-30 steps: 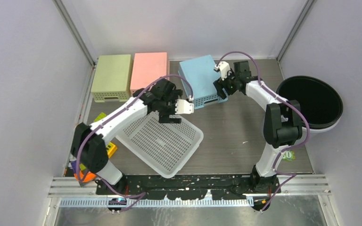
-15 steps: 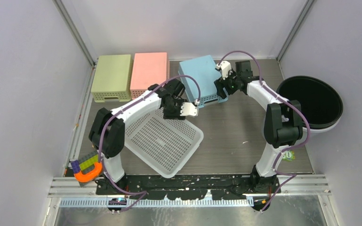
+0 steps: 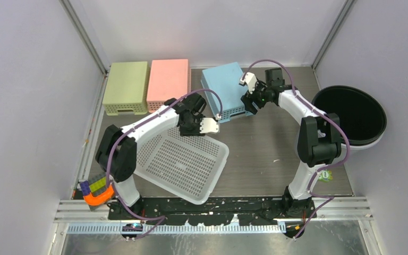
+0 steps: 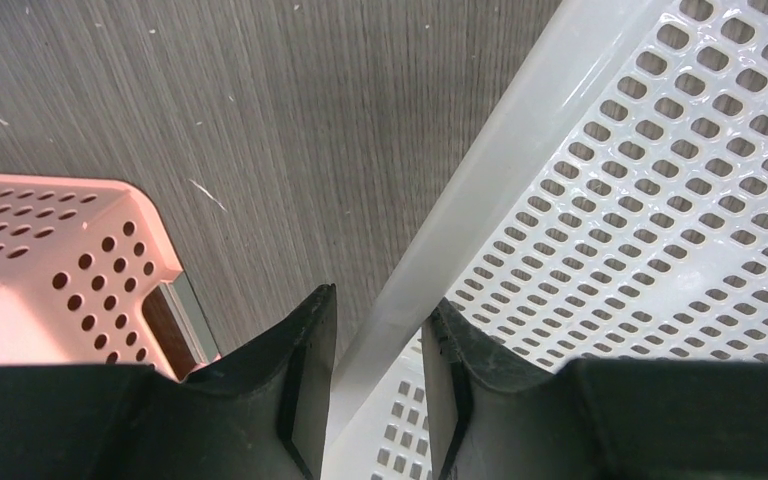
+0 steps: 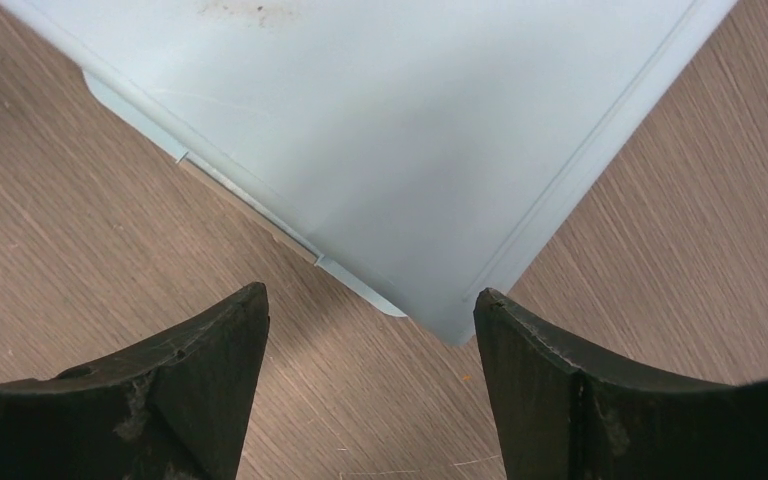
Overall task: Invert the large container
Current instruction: Move the container to the center of the board.
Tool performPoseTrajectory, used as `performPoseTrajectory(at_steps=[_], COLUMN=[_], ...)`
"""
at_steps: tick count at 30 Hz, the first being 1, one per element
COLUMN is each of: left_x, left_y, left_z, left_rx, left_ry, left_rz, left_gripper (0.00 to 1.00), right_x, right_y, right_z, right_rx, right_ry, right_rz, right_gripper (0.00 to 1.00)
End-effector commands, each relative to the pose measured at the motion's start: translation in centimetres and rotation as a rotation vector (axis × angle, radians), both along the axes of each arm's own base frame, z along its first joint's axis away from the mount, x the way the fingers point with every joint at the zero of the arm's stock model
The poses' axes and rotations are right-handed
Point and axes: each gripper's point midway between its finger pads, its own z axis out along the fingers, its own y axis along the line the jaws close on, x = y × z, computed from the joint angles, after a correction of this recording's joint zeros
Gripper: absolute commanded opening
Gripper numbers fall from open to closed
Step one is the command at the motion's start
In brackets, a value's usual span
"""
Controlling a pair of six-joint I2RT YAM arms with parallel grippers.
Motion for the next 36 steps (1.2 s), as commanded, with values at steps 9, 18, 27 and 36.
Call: performPoseTrajectory(at_steps=[9, 18, 27, 36], left_x=[0.7, 0.4, 1.3, 4.0], left_y=[1.7, 1.6, 0.8, 1.4], left_z=[0.8, 4.6, 10.9, 13.1], left_rx=[0.033, -0.078, -0.216, -0.228], left_ry=[-0.057, -0.130, -0.247, -0.391], left_rz=[0.190, 0.239, 0.274, 0.361], left_gripper=[0.36, 0.92, 1.00, 1.00], right_x=[0.8, 1.8, 2.7, 3.0], right_y=[2.9, 6.2, 9.5, 11.7], right_z=[-1.8, -2.9, -3.7, -3.3], right_rx=[-0.043, 0.009, 0.030, 0.055], right_ry=[-0.023, -0.037, -0.017, 0.015], right_rz=[0.085, 0.012, -0.005, 0.006], right_gripper=[0.80, 0.76, 0.73, 0.73])
